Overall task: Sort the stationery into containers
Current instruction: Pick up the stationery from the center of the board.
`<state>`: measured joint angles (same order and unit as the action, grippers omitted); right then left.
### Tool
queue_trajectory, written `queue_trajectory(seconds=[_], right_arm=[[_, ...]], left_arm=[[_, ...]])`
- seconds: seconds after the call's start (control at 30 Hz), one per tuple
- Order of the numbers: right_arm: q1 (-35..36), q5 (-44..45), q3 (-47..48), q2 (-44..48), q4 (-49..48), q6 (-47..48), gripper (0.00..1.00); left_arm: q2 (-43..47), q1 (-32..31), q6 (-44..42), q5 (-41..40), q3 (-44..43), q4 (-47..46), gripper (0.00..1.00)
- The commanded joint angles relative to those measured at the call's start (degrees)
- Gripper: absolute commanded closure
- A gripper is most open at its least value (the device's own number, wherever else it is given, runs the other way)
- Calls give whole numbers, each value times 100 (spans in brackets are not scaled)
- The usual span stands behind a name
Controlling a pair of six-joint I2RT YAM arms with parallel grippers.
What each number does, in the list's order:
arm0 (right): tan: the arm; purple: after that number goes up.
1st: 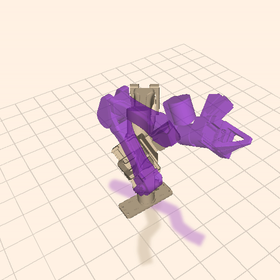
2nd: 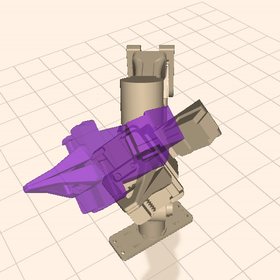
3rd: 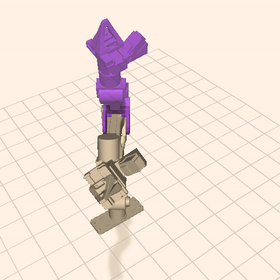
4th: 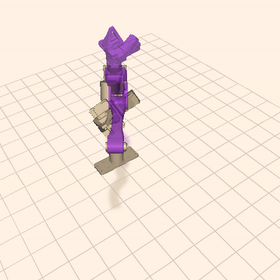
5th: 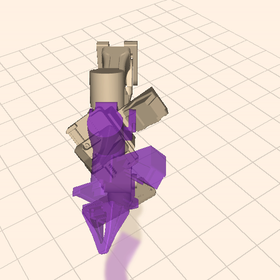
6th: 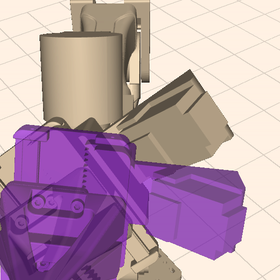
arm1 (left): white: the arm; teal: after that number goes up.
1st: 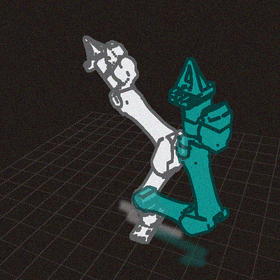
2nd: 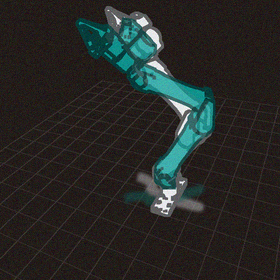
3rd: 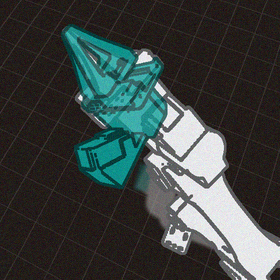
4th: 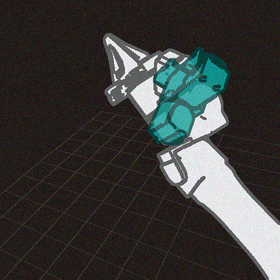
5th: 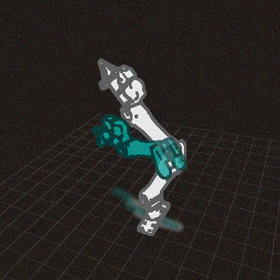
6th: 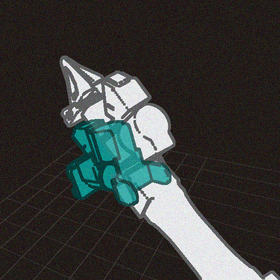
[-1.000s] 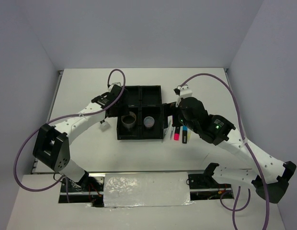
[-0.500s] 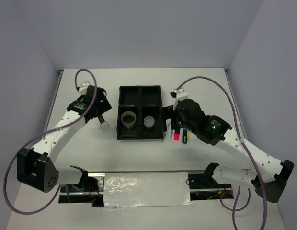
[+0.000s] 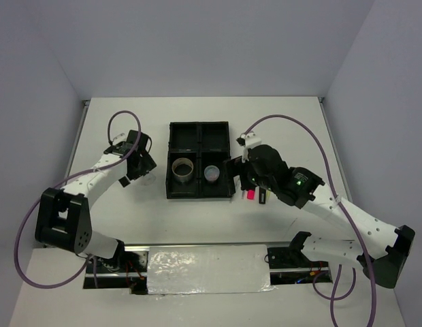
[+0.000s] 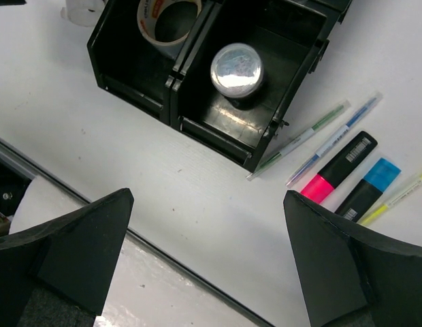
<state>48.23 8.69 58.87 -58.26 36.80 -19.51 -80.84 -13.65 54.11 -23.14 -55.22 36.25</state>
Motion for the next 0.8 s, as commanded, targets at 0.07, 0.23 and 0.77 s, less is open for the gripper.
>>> queue_trajectory(seconds=[0.07, 0.23, 0.77], right_arm=[[38, -139, -113, 34, -269, 149, 0], [29, -280, -174, -36, -313, 237, 0], [38, -324, -210, -116, -366, 325, 0]], left_arm=[[-458, -15, 223, 318, 38, -363, 1], [-573, -15, 179, 529, 187, -786, 1], [-627, -24, 161, 811, 556, -1138, 48]])
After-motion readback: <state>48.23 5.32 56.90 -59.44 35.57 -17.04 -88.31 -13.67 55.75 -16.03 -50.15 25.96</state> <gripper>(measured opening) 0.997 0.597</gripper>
